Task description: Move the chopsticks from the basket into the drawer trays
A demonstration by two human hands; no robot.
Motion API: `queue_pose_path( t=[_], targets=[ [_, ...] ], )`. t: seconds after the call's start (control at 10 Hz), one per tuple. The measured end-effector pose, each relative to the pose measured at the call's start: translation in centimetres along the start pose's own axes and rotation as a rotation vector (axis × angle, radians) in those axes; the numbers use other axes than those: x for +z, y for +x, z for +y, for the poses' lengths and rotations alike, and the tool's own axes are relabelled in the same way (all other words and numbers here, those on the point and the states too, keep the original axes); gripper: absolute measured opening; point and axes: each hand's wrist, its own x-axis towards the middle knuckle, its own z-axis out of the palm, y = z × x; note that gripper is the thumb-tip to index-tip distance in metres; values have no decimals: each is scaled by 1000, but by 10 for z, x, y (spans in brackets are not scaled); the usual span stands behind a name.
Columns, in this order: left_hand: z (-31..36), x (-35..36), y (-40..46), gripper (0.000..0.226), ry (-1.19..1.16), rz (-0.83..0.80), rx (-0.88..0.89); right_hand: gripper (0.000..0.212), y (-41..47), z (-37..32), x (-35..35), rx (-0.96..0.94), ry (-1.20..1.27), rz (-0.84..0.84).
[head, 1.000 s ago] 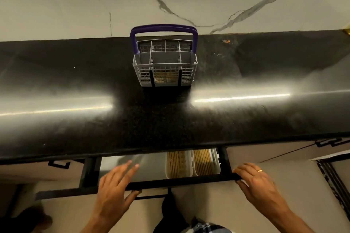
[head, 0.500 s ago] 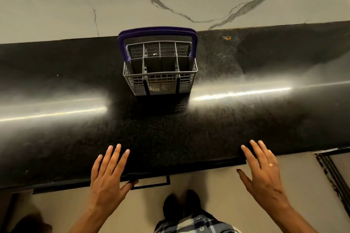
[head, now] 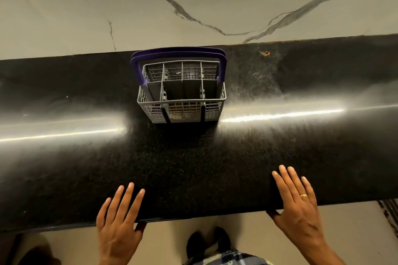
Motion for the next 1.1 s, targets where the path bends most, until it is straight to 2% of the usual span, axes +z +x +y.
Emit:
queue_pose_path(
  t=[0.2,0.3,0.5,0.6,0.7,0.8,0.9,1.1],
  targets=[
    [14,0,2,64,30,40,-87,78,-3,-3,8,42,-40,53],
    [20,-2,3,62,36,44,-103,77,-5,-2,10,47,-69,73],
    [19,-4,3,58,37,23,-121,80,-2,-5,8,29,-57,79],
    [21,-12,3,64,0,-54,-141,93,-1,-8,2,55,-58,27],
    [30,-26,6,93,-90,-144,-135,108,-2,-13,-10,26,-32,-52],
    [43,-36,8,90,-211,-108,-119,103,-5,-22,-19,-31,33,-36],
    [73,-53,15,73,-438,86,-68,87,-9,-41,-39,-94,245,102],
    [108,-57,62,63,-498,211,-44,71,28,-70,-47,-115,381,264]
  ],
)
